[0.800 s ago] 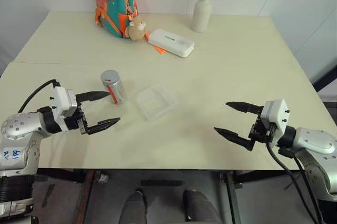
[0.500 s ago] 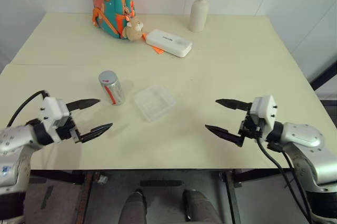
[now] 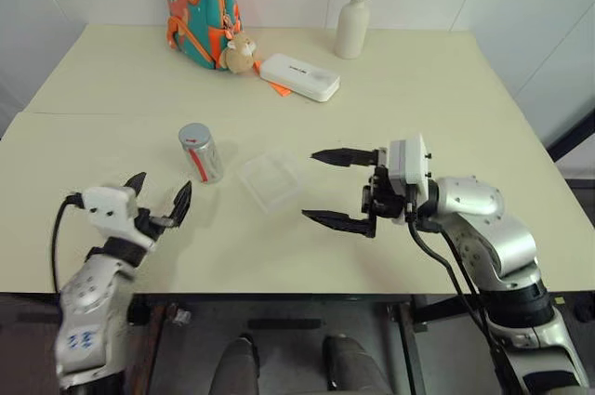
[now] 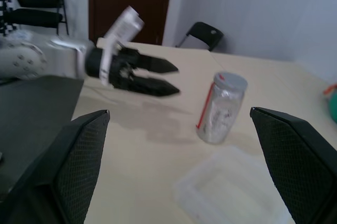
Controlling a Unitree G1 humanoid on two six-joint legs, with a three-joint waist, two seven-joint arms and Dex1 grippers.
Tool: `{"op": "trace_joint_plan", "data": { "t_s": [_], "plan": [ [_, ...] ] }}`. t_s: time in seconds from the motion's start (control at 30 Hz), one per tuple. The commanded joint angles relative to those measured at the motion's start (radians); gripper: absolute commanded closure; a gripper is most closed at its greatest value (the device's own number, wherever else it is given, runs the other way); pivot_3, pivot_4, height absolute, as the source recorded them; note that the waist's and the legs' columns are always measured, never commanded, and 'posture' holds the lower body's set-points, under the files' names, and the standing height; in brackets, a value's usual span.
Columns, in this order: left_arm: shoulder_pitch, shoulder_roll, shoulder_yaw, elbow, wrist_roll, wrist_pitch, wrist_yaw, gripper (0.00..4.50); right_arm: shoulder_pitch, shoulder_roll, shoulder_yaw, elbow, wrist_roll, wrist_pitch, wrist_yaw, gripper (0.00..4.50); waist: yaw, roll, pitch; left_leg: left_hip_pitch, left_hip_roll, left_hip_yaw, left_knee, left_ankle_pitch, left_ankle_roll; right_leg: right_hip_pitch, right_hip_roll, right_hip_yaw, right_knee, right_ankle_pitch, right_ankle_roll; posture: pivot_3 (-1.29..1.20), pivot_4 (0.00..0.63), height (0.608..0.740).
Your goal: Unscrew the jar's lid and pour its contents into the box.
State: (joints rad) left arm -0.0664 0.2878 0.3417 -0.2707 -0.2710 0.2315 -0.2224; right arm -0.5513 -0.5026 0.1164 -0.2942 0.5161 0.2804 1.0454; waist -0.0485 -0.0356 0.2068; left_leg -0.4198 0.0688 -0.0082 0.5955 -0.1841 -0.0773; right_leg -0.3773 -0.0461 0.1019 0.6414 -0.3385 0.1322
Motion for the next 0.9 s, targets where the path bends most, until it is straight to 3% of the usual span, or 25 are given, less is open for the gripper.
{"op": "trace_joint_plan", "data": {
  "t_s": [0.03,0.43,0.73,0.83,0.9],
  "plan": [
    [-0.074,-0.011,-0.033,0.059,0.038,-0.048,0.034,0.03,-0.032,0.023,0.021,0.014,-0.012,-0.03,0.018,0.0,0.0,-0.001,0.0,0.0,0.0,0.0,0.0,0.0,0.0,0.0,0.0,0.0,0.0,0.0,-0.001,0.0,0.15,0.74],
    [-0.272,0.021,-0.109,0.321,0.121,-0.152,0.028,0.03,-0.055,0.108,0.063,0.028,-0.079,-0.067,-0.028,0.0,-0.001,-0.001,0.0,-0.001,0.0,0.001,-0.004,-0.001,-0.001,-0.002,0.0,0.0,-0.002,0.003,0.004,0.0,0.15,0.74],
    [-0.403,0.021,-0.142,0.483,0.157,-0.197,0.026,0.03,-0.027,0.112,0.057,-0.004,-0.098,-0.057,-0.075,0.0,0.006,-0.001,0.0,-0.001,0.0,0.001,-0.004,-0.001,-0.001,-0.002,0.0,0.0,-0.004,0.003,0.005,0.0,0.15,0.74],
    [-0.409,0.021,-0.143,0.49,0.155,-0.21,0.023,0.57,-0.011,0.108,0.058,-0.016,-0.101,-0.054,-0.082,0.0,0.008,-0.001,0.0,-0.001,0.0,0.001,-0.005,-0.001,-0.001,-0.002,0.0,0.0,-0.004,0.003,0.005,0.0,0.15,0.74],
    [-0.407,0.023,-0.14,0.492,0.153,-0.212,0.025,1.2,-0.002,0.109,0.059,-0.023,-0.101,-0.051,-0.088,0.0,0.01,-0.001,0.0,-0.001,0.0,0.001,-0.005,-0.001,-0.001,-0.002,0.0,0.0,-0.004,0.003,0.005,0.0,0.15,0.74]
  ]
}}
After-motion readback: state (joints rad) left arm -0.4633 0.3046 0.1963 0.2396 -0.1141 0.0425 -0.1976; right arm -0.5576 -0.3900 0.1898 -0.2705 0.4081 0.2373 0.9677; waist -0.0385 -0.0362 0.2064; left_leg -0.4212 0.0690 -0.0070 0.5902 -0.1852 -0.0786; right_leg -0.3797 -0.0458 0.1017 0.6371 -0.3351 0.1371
